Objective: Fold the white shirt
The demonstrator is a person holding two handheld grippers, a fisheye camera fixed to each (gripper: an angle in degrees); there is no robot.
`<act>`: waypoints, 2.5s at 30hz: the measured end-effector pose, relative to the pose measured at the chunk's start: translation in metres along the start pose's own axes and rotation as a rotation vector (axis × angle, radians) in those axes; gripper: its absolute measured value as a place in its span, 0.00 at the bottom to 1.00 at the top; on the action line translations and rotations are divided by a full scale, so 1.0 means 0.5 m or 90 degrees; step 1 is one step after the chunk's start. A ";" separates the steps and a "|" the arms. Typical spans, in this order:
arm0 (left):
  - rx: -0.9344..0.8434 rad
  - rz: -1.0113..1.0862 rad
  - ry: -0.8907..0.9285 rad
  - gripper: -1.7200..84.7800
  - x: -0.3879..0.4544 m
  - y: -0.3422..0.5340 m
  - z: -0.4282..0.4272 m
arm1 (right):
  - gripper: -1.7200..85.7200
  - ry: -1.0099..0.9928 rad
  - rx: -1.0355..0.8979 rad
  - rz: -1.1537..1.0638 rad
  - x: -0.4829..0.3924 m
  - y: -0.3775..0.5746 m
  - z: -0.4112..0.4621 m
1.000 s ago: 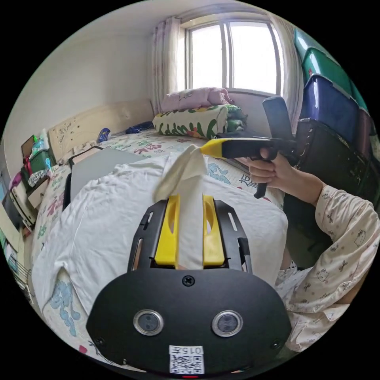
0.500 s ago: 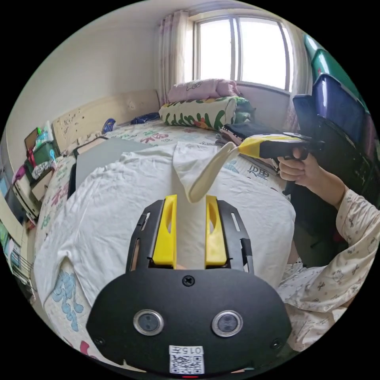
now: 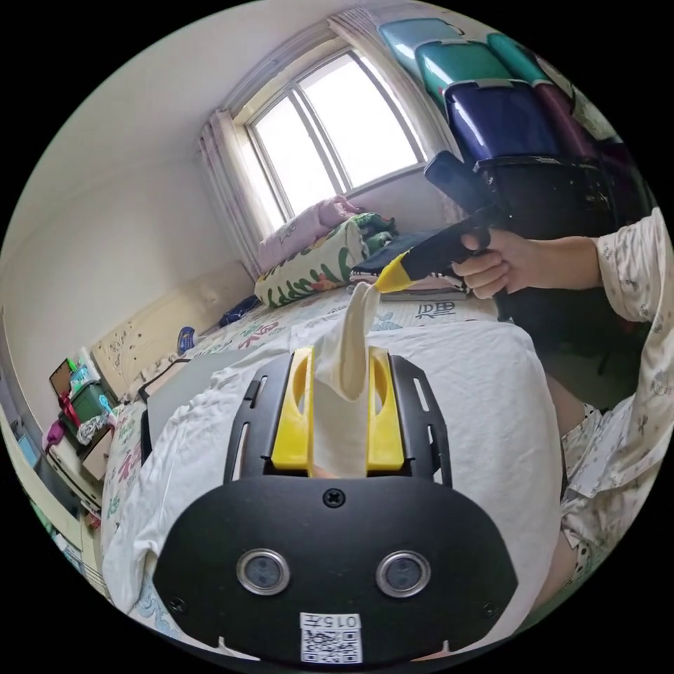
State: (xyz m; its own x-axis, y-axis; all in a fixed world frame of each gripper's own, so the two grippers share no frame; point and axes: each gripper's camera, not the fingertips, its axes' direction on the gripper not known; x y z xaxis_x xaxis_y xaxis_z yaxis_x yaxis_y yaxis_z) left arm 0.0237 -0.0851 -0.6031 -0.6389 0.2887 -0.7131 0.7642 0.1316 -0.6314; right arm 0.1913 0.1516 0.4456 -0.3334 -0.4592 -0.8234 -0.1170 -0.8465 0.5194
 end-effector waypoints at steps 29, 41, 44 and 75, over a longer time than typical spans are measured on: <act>-0.048 -0.069 -0.263 0.03 0.095 0.268 -0.324 | 0.12 0.316 -0.163 -0.056 0.419 -0.171 0.072; -0.096 -0.203 -0.377 0.03 0.220 0.364 -0.346 | 0.12 0.385 -0.254 -0.178 0.535 -0.334 0.274; -0.093 -0.246 -0.389 0.03 0.247 0.374 -0.327 | 0.09 0.401 -0.223 -0.185 0.557 -0.349 0.282; -0.047 -0.198 -0.188 0.13 0.600 0.120 -0.427 | 0.01 0.630 -0.137 -0.195 0.724 -0.335 0.224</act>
State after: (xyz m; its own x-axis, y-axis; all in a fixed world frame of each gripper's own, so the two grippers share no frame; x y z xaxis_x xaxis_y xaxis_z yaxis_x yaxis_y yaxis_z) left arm -0.1032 0.2119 -0.7901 -0.8296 -0.0577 -0.5554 0.5286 0.2395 -0.8144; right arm -0.0145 0.1571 0.0861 0.6044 -0.1516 -0.7821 0.1328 -0.9488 0.2866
